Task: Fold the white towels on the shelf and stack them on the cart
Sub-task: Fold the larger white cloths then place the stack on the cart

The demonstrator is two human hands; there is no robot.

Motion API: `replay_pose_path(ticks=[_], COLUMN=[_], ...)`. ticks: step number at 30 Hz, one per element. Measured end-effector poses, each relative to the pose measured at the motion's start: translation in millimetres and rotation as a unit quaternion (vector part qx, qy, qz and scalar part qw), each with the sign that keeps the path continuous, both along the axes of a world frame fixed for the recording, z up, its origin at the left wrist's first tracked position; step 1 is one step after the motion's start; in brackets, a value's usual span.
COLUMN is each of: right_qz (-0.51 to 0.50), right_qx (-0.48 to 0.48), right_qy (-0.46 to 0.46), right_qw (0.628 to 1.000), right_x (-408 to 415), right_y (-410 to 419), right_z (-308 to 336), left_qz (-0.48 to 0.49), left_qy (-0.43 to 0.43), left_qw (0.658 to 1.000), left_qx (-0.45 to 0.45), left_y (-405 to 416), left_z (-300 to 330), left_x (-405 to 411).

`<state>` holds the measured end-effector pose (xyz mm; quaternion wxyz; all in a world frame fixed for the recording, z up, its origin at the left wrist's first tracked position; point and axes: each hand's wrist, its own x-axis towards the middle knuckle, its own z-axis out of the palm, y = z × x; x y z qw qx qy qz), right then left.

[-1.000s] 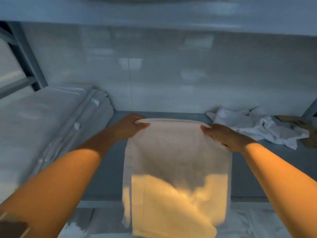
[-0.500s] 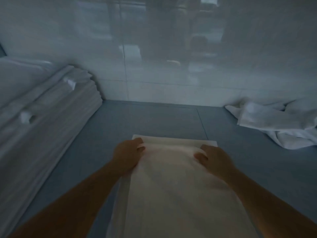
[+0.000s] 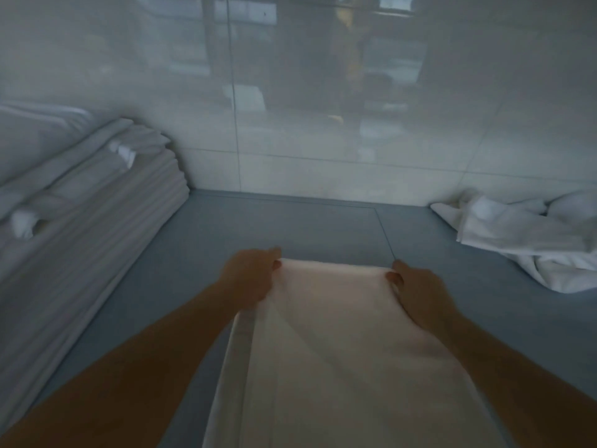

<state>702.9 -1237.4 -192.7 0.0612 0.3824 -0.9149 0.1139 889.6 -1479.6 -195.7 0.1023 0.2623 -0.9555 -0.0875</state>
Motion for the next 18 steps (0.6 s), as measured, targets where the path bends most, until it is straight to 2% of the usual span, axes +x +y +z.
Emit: replay_pose_path(ticks=[2,6,9,14,18], right_qz=[-0.011,-0.014,-0.025,-0.024,0.002], right_qx=[-0.002,0.053,0.020,0.019,0.053], right_qy=[-0.011,-0.003,-0.011,-0.008,-0.091], right_qw=[1.000,0.998,0.999,0.999,0.994], right_x=[-6,-8,-14,-10,-22], right_y=[-5,-11,-15,-16,-13], right_z=[0,-8,-5,-5,4], left_qz=[0.013,0.026,0.038,0.075,0.081], left_qy=[-0.015,-0.054,-0.036,-0.018,0.041], left_qw=[1.000,0.996,0.997,0.996,0.996], left_qx=[-0.017,-0.067,-0.062,-0.042,-0.010], left_y=[-2,6,0,1,1], left_z=[4,-6,-8,-9,-14], left_x=[-11,-19,-19,-18,-13])
